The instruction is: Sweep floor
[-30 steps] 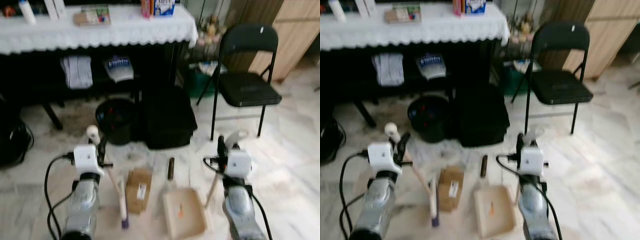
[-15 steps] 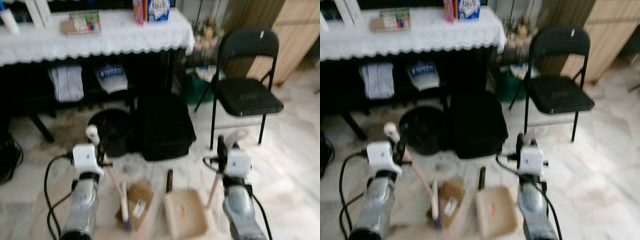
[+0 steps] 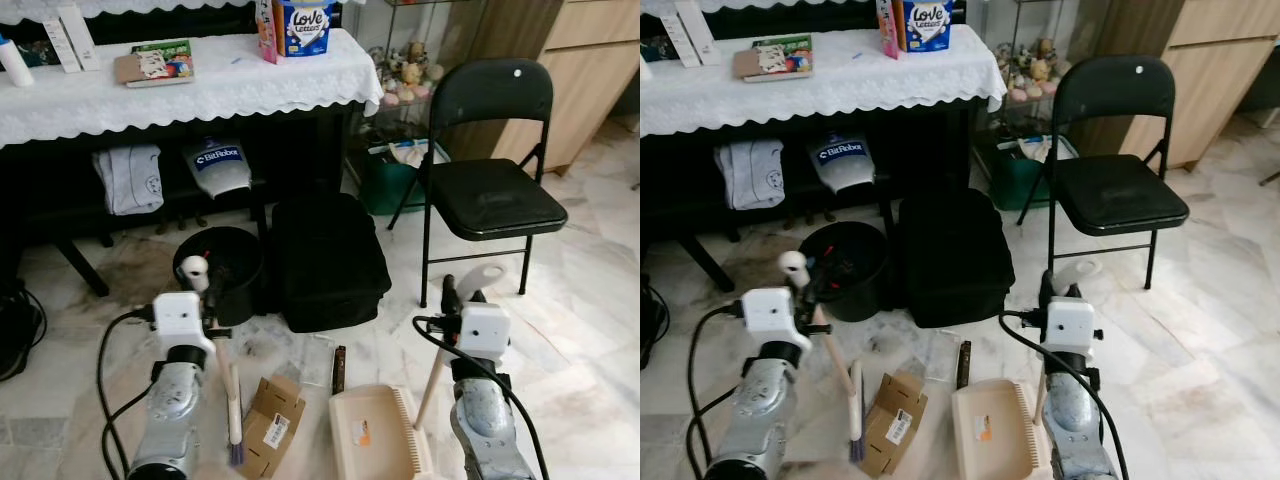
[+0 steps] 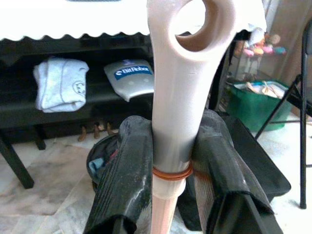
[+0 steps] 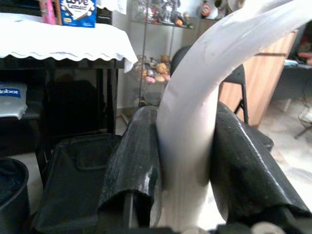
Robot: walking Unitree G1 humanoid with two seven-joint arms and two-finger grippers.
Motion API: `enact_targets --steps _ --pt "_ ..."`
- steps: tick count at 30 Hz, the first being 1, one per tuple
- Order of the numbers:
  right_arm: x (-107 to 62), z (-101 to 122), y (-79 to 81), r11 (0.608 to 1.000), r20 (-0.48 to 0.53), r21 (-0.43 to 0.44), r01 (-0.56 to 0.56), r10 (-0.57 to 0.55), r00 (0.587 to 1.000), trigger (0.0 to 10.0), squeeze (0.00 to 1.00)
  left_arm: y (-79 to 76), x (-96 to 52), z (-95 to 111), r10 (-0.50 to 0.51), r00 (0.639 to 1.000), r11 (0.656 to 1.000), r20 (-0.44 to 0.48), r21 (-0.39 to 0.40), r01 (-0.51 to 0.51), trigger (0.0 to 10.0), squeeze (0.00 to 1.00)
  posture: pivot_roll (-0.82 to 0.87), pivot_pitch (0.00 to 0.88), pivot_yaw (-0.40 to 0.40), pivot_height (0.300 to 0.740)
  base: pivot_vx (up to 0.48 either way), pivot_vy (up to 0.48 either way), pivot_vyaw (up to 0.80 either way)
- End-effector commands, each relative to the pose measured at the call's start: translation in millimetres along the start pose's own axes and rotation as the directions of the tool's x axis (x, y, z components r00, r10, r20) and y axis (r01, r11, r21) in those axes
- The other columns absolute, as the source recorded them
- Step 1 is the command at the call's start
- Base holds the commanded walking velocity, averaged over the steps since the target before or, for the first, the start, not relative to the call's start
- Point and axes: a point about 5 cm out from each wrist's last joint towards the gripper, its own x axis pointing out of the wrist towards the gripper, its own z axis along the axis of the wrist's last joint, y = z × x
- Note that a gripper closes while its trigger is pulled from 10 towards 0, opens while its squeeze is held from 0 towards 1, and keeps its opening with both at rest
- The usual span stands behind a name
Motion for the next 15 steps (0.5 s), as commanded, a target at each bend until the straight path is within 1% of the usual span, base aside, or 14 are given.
enact_targets --steps 1,7,9,11,12,15 --pt "2.5 5.0 0.7 1.000 0.027 -0.005 -0.005 0.005 1.000 10.0 0.00 4.8 1.0 3.8 0.008 1.000 1.000 0.020 0.000 -0.008 10.0 0.02 -0.03 0.103 -0.039 0.740 0.000 0.000 0.00" --pt "1.8 6.2 0.7 1.000 0.034 -0.007 -0.001 0.001 0.999 10.0 0.00 8.1 2.6 1.4 0.020 1.000 1.000 0.009 0.005 -0.021 10.0 0.03 -0.04 0.109 -0.040 0.740 0.000 0.000 0.00" --pt "1.7 7.8 0.1 1.000 0.041 -0.006 0.001 -0.001 0.999 10.0 0.00 9.6 4.9 2.5 0.041 0.999 0.999 0.014 0.030 -0.041 10.0 0.03 -0.04 0.114 -0.040 0.740 0.000 0.000 0.00" --pt "1.3 8.8 -0.3 1.000 0.045 -0.005 0.000 0.000 0.999 10.0 0.00 14.6 7.7 2.8 0.099 0.995 0.993 0.015 0.055 -0.100 10.0 0.05 -0.04 0.118 -0.042 0.740 0.000 0.000 0.00" --pt "0.5 9.4 -0.6 1.000 0.048 -0.004 0.000 0.000 0.999 10.0 0.00 18.1 10.2 6.9 0.133 0.990 0.988 0.043 0.071 -0.136 10.0 0.06 -0.05 0.124 -0.043 0.740 0.000 0.000 0.00" --pt "-2.2 8.7 -1.6 1.000 0.045 -0.006 0.000 0.001 0.999 10.0 0.00 19.9 14.0 14.3 0.151 0.985 0.985 0.087 0.071 -0.158 10.0 0.06 -0.05 0.139 -0.045 0.740 0.000 0.000 0.00"
